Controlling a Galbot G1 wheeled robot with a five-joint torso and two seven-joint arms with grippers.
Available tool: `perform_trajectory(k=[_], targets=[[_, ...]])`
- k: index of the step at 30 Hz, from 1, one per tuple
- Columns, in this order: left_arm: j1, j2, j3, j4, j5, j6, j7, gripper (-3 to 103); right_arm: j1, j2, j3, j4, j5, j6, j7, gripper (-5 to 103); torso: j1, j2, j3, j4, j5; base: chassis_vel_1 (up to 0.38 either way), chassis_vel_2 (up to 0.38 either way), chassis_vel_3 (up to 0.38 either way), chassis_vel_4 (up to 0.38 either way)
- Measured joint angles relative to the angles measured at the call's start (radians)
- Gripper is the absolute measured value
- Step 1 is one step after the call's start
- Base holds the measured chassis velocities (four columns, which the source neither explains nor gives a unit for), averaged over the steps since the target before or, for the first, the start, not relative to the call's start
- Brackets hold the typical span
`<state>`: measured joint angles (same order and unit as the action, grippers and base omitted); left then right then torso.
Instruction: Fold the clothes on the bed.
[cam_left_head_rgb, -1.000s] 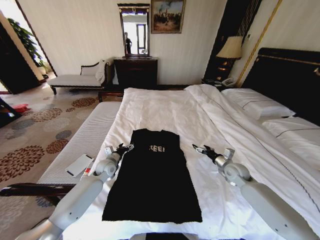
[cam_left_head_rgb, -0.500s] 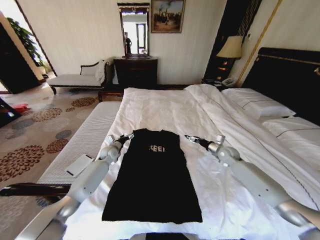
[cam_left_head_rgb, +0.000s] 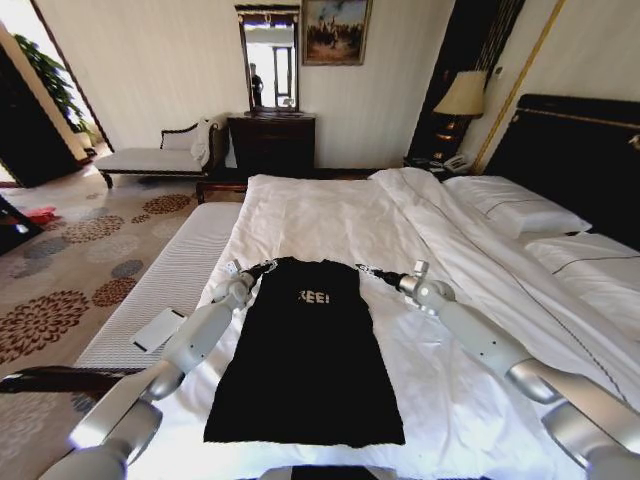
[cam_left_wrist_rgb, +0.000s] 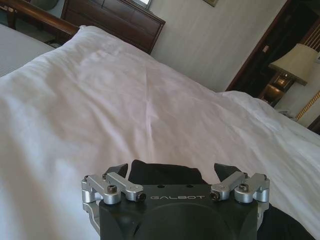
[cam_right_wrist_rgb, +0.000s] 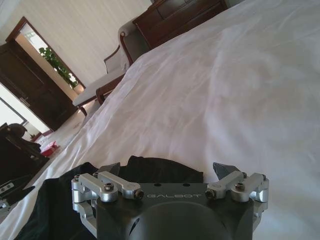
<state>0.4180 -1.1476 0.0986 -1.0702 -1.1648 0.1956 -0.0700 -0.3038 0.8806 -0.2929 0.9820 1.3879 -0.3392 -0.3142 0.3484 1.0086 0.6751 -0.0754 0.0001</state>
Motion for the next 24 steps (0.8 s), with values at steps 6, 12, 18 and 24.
perform_trajectory(k=[6, 12, 18, 24], targets=[[0.0, 0.008, 0.008, -0.016, 0.0, -0.002, -0.001, 99, 0.055, 0.041, -0.043, -0.121, -0.092, -0.002, -0.057, 100, 0.0, 0.0, 0.0, 0.001, -0.0003, 0.0, 0.0, 0.0, 0.0], [0.019, 0.031, 0.012, -0.057, 0.0, -0.005, -0.009, 99, 0.066, 0.075, -0.042, -0.206, -0.145, 0.005, -0.088, 100, 0.0, 0.0, 0.0, -0.0005, 0.0001, 0.0, 0.0, 0.0, 0.0], [0.082, 0.062, -0.015, -0.142, -0.01, -0.005, -0.031, 99, 0.086, 0.115, -0.039, -0.255, -0.167, 0.009, -0.109, 100, 0.0, 0.0, 0.0, 0.0007, -0.0004, 0.0, 0.0, 0.0, 0.0], [0.136, 0.075, -0.044, -0.202, -0.01, -0.005, -0.047, 99, 0.088, 0.165, -0.038, -0.267, -0.193, 0.011, -0.112, 100, 0.0, 0.0, 0.0, 0.0, -0.0003, 0.0, 0.0, 0.0, 0.0]])
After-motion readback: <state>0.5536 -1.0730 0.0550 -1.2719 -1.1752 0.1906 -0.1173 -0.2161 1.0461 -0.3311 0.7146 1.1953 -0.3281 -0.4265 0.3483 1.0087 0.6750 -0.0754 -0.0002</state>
